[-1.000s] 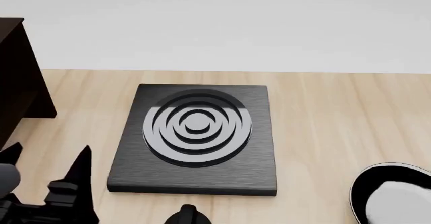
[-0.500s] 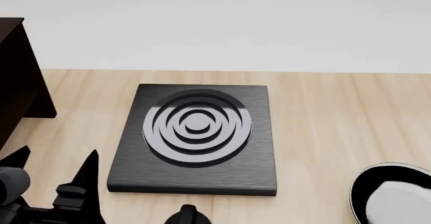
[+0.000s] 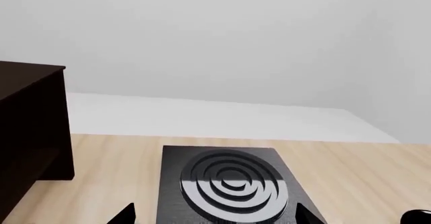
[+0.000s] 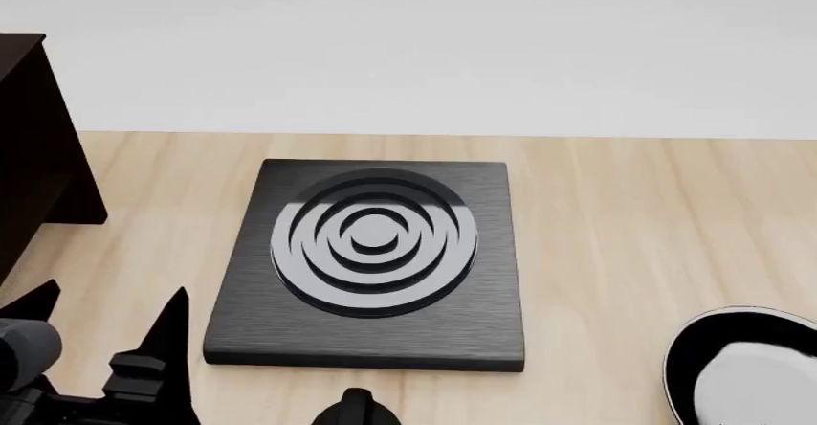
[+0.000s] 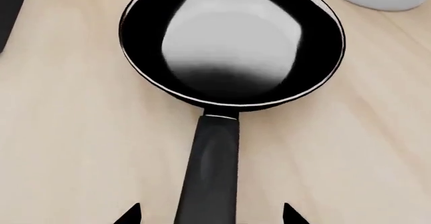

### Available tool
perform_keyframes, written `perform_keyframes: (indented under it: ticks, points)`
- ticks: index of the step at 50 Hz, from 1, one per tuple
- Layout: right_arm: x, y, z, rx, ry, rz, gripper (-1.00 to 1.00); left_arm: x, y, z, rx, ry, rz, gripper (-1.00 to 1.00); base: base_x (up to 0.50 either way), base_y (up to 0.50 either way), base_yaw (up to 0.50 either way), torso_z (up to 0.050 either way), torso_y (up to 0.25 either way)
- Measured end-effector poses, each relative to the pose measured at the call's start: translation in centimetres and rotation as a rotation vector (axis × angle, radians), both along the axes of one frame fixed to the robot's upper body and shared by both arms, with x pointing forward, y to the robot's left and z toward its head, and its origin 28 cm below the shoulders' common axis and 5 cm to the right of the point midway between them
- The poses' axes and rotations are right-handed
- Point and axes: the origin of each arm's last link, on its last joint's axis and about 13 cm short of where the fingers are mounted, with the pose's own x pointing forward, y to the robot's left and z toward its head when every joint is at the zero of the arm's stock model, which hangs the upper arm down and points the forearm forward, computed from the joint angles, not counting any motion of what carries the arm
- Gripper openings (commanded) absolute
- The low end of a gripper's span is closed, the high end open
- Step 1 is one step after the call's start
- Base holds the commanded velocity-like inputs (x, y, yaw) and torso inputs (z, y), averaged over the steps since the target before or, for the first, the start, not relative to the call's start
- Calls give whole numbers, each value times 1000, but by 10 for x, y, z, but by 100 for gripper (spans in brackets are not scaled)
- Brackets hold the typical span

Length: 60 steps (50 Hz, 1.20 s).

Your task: Put the frying pan on the cabinet shelf.

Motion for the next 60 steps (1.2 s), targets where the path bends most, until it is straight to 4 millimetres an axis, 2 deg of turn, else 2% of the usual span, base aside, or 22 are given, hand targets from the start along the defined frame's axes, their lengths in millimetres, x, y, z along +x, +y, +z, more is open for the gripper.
perform_keyframes:
  ticks: [14,24,25,43,51,60]
  points:
    - [6,3,-15,23,35,-2,100,0,0,0,2,4,0,100,1,0,1,0,0]
    - [8,2,-17,38,23,1,100,0,0,-1,3,6,-1,100,3,0,3,0,0]
    - [8,3,-17,38,23,0,-100,0,0,-1,3,6,-1,100,0,0,0,0,0]
    - [4,10,-17,28,21,-17,-100,0,-1,-2,5,8,-3,100,0,0,0,0,0]
    - [5,16,-3,10,1,5,-100,0,-1,-2,6,9,-5,100,0,0,1,0,0]
    - [11,22,21,-23,-51,39,-100,0,-1,-1,6,9,-6,100,0,0,0,0,0]
